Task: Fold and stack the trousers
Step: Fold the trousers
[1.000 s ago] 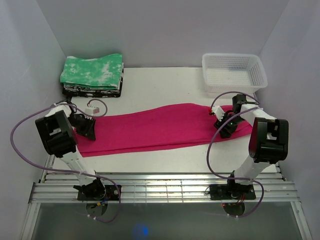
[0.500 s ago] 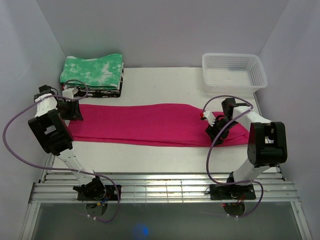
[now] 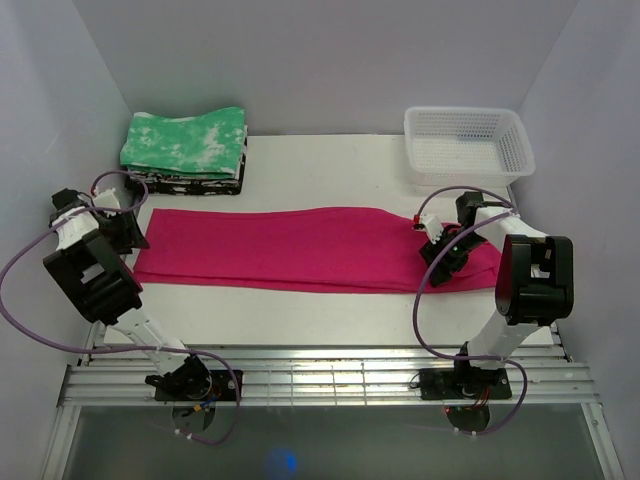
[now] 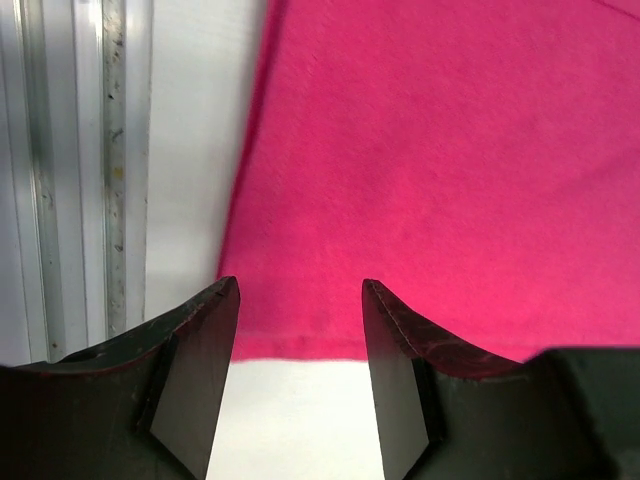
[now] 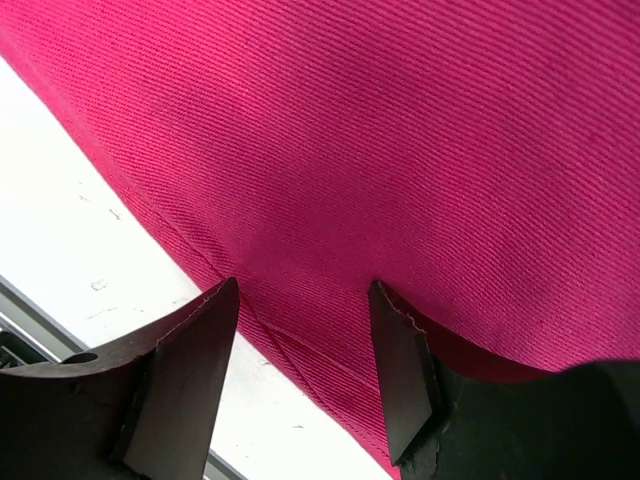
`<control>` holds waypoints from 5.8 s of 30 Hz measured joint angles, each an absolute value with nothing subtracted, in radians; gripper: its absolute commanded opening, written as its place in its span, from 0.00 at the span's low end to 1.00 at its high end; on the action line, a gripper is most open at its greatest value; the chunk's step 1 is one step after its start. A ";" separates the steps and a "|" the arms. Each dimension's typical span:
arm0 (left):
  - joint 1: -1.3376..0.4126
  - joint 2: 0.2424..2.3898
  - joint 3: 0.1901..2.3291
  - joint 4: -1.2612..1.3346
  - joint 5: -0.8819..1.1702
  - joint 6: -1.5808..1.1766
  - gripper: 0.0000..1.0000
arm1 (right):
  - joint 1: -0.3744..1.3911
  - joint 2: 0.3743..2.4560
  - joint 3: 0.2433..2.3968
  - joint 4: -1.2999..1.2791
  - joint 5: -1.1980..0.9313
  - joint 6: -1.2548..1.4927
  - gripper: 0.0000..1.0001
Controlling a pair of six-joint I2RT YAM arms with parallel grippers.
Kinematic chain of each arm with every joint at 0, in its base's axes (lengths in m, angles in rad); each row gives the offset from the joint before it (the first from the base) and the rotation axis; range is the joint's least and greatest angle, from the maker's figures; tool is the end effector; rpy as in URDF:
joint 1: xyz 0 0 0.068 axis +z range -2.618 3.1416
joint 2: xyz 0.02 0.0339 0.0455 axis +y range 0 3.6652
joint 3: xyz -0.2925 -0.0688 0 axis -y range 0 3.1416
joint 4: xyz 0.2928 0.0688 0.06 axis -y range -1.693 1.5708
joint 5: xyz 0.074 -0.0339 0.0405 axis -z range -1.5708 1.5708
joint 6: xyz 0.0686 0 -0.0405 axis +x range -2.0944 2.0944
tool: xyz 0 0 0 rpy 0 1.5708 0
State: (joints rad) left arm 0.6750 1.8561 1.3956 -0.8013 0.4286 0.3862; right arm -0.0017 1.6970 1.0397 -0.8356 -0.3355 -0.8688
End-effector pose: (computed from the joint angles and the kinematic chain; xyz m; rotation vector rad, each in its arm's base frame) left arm 0.3557 0.2482 0.1879 -0.2922 2.6332 -0.2884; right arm 0.3361 0.0220 0.1339 -1.2372 2.6270 0.3982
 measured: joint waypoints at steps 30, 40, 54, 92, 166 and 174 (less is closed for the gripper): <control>0.670 1.947 1.299 -0.664 0.550 0.331 0.00 | -0.064 1.707 1.052 -0.849 -0.317 -0.872 0.58; 0.709 1.939 1.683 -0.904 0.581 0.345 0.00 | -0.054 1.709 1.088 -0.923 -0.424 -0.870 0.60; 0.442 1.725 1.600 -0.986 0.680 0.361 0.00 | -0.114 1.709 1.292 -1.023 -0.538 -0.834 0.59; -0.287 1.734 1.208 -0.425 0.620 -0.167 0.94 | -0.168 1.823 1.264 -0.946 -0.484 -0.719 0.61; 0.449 1.661 0.920 -0.385 0.772 -0.106 0.87 | 0.618 2.017 1.121 0.341 -0.653 0.875 0.08; 0.449 1.661 0.907 -0.381 0.759 -0.110 0.89 | 0.632 1.982 0.979 0.492 -0.709 1.102 0.08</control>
